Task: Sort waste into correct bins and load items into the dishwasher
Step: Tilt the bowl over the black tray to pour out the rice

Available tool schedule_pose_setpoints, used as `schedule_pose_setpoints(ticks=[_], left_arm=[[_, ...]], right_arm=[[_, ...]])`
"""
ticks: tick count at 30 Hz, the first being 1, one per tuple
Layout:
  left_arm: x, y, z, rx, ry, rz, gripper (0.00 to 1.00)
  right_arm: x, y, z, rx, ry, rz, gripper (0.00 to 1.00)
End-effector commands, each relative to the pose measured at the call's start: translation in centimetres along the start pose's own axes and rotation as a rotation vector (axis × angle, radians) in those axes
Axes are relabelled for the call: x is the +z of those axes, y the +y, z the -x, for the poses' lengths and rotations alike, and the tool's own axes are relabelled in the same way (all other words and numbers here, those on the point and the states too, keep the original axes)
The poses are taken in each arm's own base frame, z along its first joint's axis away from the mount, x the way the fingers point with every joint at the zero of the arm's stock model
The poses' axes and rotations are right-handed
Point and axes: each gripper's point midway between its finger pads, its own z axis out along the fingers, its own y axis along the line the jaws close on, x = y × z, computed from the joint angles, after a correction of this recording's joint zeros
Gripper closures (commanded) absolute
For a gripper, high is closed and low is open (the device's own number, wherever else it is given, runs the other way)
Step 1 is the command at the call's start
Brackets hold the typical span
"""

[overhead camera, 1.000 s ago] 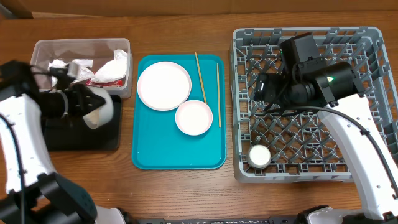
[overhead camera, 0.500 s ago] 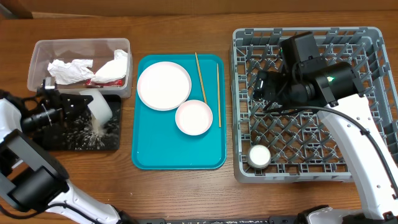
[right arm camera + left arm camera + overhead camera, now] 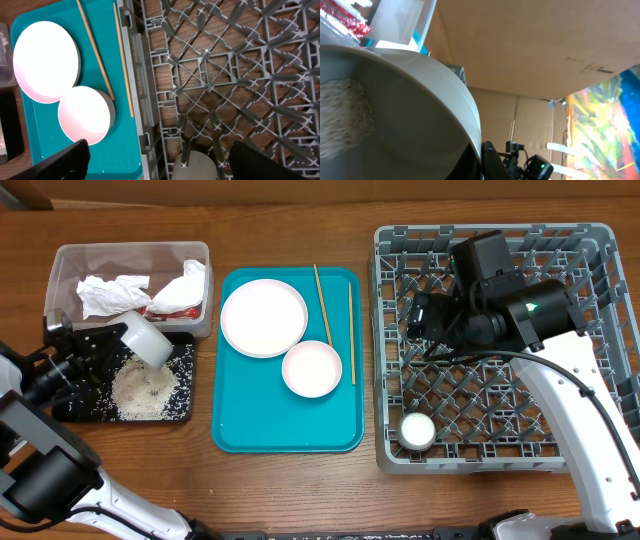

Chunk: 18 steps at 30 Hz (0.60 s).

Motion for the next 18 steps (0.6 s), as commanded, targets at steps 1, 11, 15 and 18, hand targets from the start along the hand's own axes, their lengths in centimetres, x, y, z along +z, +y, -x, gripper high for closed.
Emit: schedule_pose_setpoints(ticks=[1,11,15,18], left_arm=[[-1.34,-0.67,0.84,-0.028,-0.053,-0.056,0.96],[-1.88,-0.52,0.81,-0.026,-0.063,-0.048,0.96],[-1.89,-0.44,1.03,-0.007,-0.065,-0.047,0.96],[-1.86,0.01,1.08,-0.002,-0.059,-0.024,0.96]], right_arm=[[-0.95,0.15,0.74,-0.005,-0.037,0.008,0.09],[-0.94,-0.11,0.26,-0.004,-0.018,-0.002,0.09],[-0.94,-0.14,0.21,-0.004,-0.016,-0.003,0.09],[-0.93,-0.21,0.11,-0.004,-0.012,-0.006,0.09]])
